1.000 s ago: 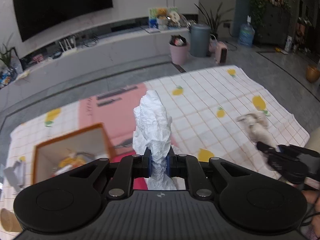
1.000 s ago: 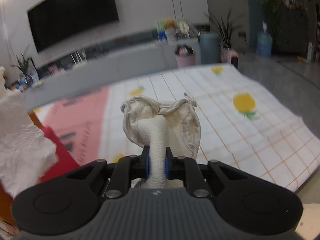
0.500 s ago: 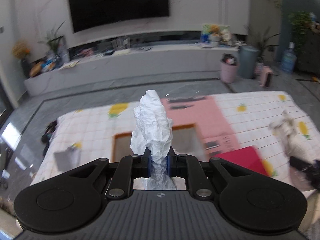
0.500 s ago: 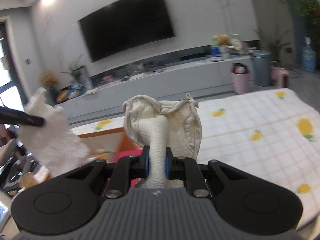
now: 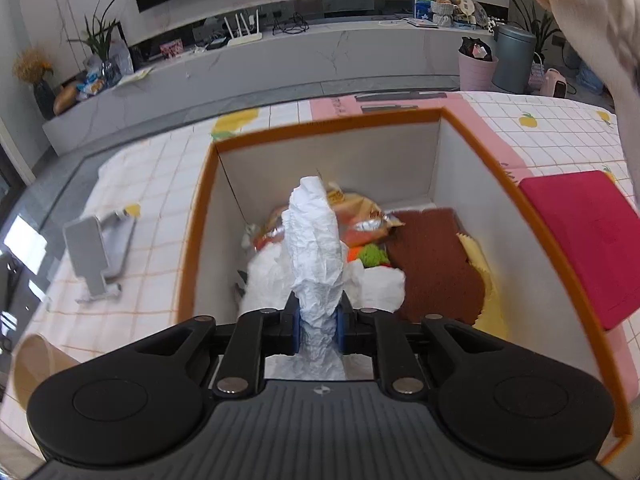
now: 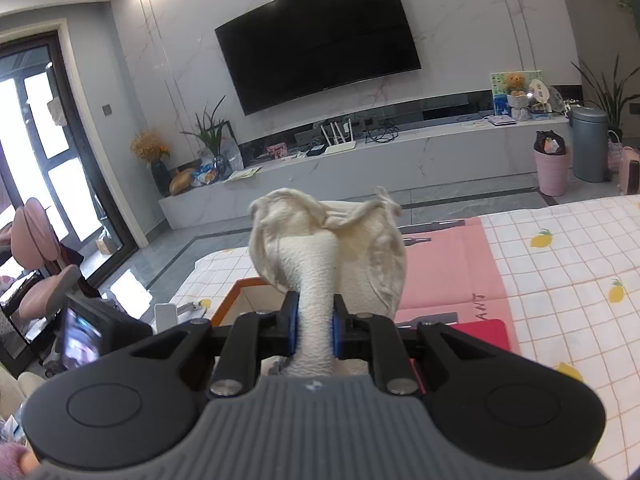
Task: Organize soft objects
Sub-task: 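Drop the plastic bag into the box with the left tool while the right tool carries the cloth bag, then lower the beige cloth bag into the orange box and open the right tool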
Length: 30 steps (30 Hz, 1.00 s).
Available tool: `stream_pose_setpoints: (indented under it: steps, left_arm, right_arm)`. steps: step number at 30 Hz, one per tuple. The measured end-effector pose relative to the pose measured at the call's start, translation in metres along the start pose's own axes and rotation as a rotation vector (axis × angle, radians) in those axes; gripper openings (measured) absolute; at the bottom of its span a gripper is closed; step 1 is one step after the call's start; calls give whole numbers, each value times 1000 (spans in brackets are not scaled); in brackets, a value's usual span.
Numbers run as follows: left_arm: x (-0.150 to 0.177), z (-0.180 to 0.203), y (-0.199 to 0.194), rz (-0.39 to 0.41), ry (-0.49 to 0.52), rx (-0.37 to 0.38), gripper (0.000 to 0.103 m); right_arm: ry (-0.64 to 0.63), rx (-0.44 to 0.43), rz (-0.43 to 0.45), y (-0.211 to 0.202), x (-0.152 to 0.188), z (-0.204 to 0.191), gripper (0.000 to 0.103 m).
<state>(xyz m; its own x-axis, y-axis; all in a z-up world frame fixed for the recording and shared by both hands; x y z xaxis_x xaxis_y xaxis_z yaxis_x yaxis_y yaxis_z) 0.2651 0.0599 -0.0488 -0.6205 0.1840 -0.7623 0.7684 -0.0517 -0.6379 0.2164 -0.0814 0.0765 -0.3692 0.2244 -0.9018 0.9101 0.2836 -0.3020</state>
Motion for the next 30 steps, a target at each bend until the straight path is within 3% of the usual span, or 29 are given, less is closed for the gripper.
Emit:
stream_pose_setpoints:
  steps: [4,8,12,13,16,22,27,30]
  left_arm:
    - [4,-1,5,-19,39,-13,22]
    - [3,-5,3,-29,0,-26,40]
    - [4,-15,2,-28,-38,17,46]
    - [4,-15,-1,-27,-41,31,50]
    - [0,-16,-18,-8,-48,37,76]
    - [-21,-39,-64,78,-153,145,82]
    - [-27,-78,-77,150,-198,53,82]
    - [-21,-95,-70,133,-226,-2,82]
  right_arm:
    - [-47,2,-15,11,5,-6,14]
    - [-84,18,-46,25,11,-6,14]
    - [-99,28,-73,32,21,-5,14]
    - [-102,30,-78,34,22,-5,14]
    - [-109,28,-92,38,25,-9,14]
    - [-143,12,-133,53,26,-23,14]
    - [-203,-49,-256,67,48,-48,14]
    - [-247,-76,-415,83,76,-65,14]
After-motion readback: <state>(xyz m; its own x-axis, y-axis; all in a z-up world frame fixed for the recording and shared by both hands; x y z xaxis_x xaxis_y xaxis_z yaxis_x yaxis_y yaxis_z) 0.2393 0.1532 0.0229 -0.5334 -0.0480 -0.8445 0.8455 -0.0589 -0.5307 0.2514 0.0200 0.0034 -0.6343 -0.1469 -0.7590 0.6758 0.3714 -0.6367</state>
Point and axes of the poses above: each gripper's, at about its wrist camera, not at the fingertips, and y roughly the way its jaws point, z to its right, x to its underside, the point moved 4 cm from there along y, roughly the way its jaws point, and after that the axes turned 11 degrees about z, right-handed, at the moved point
